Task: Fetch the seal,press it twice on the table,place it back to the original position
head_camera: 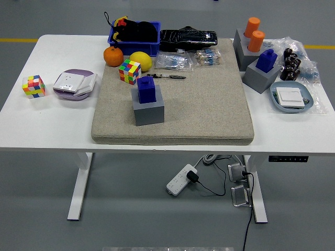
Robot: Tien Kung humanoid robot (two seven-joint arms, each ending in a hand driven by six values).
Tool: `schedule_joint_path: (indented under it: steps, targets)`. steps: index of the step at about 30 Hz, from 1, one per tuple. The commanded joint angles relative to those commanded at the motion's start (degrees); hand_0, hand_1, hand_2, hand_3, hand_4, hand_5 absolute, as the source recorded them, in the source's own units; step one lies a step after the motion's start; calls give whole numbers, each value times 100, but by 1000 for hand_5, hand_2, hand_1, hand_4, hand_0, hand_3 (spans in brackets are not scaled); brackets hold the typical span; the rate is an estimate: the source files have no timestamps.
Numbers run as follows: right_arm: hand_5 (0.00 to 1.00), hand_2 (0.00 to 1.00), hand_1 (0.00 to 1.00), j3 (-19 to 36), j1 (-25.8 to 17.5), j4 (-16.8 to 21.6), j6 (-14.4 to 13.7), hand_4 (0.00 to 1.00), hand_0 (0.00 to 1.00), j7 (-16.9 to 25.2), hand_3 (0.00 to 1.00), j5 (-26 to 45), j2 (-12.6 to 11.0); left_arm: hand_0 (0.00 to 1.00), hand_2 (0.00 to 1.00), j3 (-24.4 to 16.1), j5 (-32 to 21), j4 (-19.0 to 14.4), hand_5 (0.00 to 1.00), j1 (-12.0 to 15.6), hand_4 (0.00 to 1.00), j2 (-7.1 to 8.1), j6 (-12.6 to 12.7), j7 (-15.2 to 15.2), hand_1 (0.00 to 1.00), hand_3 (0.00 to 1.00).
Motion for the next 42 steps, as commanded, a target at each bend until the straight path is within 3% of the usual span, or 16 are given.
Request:
schedule_joint_path:
  steps: [42]
  targets:
    - [523, 751, 780, 109, 26, 11, -5, 768, 851, -9, 734, 5, 4, 843, 805, 83, -9, -15, 230, -38, 779, -111, -15, -5, 814, 805]
